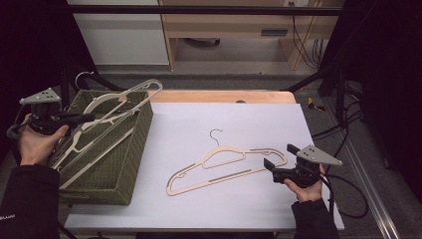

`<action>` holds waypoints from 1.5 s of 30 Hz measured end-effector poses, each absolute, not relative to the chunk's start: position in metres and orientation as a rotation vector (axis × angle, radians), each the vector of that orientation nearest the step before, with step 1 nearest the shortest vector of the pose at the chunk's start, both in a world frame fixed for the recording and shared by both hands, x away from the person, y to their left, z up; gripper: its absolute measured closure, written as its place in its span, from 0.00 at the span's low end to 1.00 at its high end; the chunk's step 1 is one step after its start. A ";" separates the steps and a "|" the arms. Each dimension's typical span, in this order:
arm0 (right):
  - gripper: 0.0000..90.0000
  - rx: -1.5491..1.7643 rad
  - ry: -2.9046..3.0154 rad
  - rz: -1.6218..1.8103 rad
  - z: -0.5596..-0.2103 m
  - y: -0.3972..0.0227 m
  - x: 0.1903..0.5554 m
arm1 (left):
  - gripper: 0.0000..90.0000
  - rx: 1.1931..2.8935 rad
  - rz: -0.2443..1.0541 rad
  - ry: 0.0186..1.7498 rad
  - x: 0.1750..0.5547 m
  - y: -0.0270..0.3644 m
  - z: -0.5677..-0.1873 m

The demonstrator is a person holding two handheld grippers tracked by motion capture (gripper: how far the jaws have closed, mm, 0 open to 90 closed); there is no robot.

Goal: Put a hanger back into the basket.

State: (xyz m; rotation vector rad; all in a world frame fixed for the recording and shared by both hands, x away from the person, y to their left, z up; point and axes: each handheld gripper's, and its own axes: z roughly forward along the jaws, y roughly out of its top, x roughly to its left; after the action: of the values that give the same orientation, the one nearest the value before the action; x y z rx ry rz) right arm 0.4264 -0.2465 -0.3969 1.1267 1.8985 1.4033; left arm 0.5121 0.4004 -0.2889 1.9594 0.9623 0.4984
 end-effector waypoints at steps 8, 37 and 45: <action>0.04 1.128 1.892 1.400 -0.397 -0.247 0.427 | 0.96 1.945 0.513 1.004 0.512 0.421 -0.300; 0.04 1.130 1.896 1.397 -0.397 -0.247 0.426 | 0.95 1.965 0.315 1.251 0.524 0.435 -0.361; 0.04 1.134 1.898 1.398 -0.397 -0.246 0.426 | 0.93 1.928 0.390 1.359 0.525 0.441 -0.365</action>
State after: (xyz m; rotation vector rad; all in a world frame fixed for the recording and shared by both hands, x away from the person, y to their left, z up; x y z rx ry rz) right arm 0.4260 -0.2461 -0.3975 1.1343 1.8983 1.3979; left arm 0.5255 0.4414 -0.3648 1.9279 1.3585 0.3903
